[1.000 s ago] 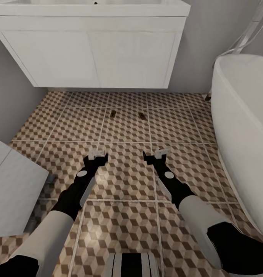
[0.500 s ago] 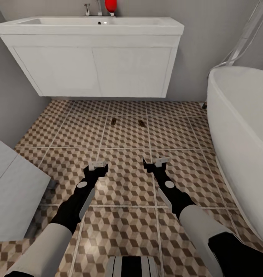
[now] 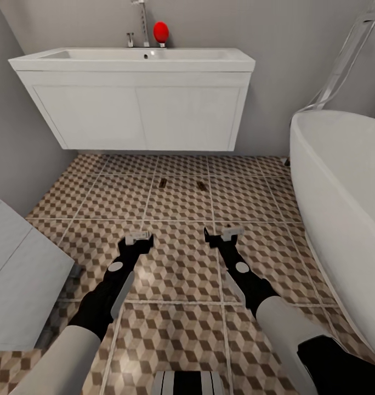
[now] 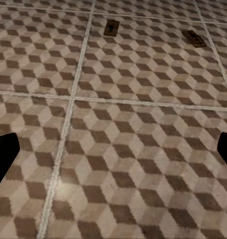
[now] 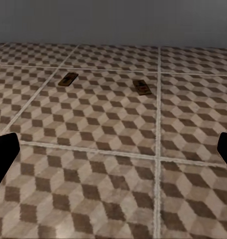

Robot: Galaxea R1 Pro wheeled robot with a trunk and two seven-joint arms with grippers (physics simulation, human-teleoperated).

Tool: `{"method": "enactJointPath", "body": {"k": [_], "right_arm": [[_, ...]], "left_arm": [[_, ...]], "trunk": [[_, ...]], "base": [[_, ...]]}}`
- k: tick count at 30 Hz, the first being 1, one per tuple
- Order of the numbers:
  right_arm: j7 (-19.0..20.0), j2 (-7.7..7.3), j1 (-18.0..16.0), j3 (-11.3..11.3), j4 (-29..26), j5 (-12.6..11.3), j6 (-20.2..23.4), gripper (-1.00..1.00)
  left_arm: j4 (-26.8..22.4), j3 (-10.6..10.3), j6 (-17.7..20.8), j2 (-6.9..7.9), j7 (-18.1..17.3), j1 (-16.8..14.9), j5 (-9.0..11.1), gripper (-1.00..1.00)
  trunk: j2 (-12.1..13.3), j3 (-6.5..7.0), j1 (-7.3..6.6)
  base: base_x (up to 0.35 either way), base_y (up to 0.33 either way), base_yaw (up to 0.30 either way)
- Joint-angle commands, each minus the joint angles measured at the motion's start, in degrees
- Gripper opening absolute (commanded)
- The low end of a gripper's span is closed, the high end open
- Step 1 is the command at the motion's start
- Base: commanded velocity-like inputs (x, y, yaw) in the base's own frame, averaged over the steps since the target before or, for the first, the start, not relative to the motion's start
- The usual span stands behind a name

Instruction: Take the four mousetraps from the cabinet in the bathroom and place them on the bathroom floor. Make sure all four end up on the same floor surface, and ensure that at least two of them are either under or directly next to the same bathroom sink.

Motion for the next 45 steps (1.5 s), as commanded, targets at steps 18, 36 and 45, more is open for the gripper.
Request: {"method": "enactJointPath", "body": {"k": [18, 36, 45], "right_arm": [[-0.3, -0.05, 1.4, 0.5, 0.1, -0.5, -0.3, 1.00], [-0.2, -1.45, 4.8, 0.5, 0.1, -0.6, -1.4, 1.00], [-0.3, -1.62, 5.1, 0.6, 0.1, -0.7, -2.5, 1.00]], "left_arm": [[0.2, -0.2, 0.2, 0.91, 0.4, 0.8, 0.6, 1.00], [0.2, -0.2, 0.0, 0.93, 0.3, 3.5, 0.6, 1.00], [0.0, -0.2, 0.0, 0.93, 0.3, 3.7, 0.6, 1.00]], "trunk": [[0.2, 3.95, -0.47], [0.5, 7.94, -0.93], [0.6, 9.94, -1.17]], "base": [[0.000, 0.000, 0.000], [0.000, 0.000, 0.000], [0.000, 0.000, 0.000]]}}
